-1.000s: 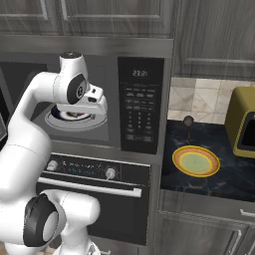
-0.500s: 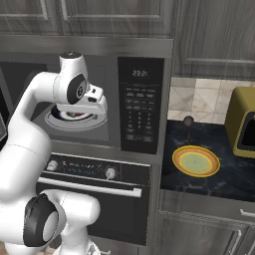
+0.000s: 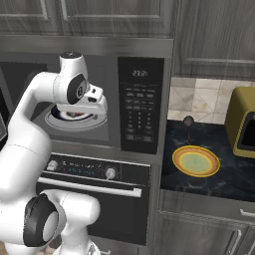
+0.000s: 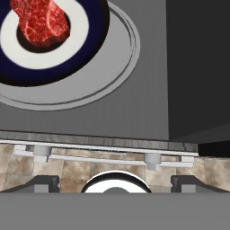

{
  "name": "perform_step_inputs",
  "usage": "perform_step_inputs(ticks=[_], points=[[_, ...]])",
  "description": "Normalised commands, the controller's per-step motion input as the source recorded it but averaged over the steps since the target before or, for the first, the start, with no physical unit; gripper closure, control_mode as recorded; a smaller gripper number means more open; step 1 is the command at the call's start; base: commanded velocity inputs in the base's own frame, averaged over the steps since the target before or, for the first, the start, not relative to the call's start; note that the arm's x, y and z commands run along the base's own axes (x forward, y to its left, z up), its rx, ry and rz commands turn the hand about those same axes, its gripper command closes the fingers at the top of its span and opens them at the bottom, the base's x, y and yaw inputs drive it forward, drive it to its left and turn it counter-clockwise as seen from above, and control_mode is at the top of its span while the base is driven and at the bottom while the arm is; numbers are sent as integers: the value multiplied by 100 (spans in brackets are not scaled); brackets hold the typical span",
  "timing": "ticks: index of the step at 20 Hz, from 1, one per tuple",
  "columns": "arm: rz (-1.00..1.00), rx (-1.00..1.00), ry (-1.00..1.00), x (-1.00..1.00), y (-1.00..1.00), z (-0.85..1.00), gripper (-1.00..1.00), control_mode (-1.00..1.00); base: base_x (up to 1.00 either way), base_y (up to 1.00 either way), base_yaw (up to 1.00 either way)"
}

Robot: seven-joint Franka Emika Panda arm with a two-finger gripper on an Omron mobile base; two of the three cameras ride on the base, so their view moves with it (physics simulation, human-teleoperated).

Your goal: Pick the steak from the microwave and place it on plate located on the counter.

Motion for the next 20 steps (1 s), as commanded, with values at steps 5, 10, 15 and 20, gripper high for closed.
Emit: perform_step_inputs(ticks=[5, 10, 15, 20], points=[[2, 0, -9, 2, 40, 0, -100, -100, 0, 0, 0], [14, 2, -19, 0, 74, 1, -100, -100, 0, 0, 0], [18, 11, -22, 0, 52, 0, -100, -100, 0, 0, 0], [17, 16, -18, 9, 28, 2, -100, -100, 0, 0, 0]])
